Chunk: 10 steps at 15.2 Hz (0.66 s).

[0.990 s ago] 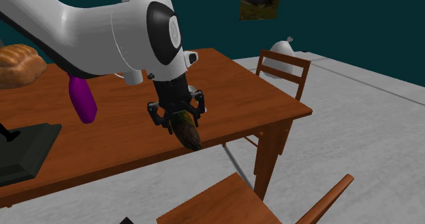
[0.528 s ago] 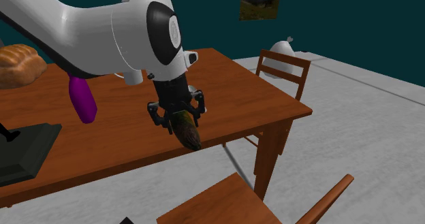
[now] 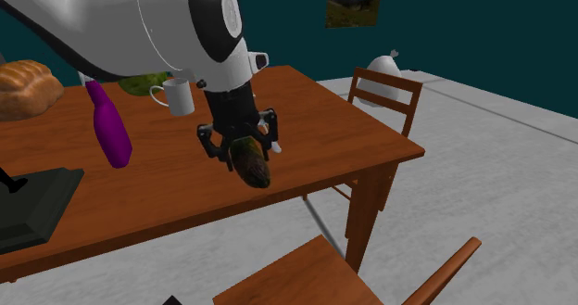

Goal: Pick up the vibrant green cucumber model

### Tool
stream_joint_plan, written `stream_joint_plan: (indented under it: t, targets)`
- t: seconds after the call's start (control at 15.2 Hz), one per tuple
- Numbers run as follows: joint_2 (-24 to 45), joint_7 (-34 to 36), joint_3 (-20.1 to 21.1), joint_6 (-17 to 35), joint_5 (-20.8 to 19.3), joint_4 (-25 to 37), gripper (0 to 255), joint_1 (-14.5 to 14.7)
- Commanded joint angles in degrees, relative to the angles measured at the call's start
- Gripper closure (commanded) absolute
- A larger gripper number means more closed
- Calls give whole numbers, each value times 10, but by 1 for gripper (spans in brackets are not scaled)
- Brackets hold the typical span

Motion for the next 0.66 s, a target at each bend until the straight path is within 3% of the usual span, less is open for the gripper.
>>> stream_joint_plan:
  t: [0.0, 0.59]
  targets:
    - [-11, -6, -1, -15, 6, 5, 255, 0]
    - [-42, -22, -4, -71, 22, 32, 255, 3]
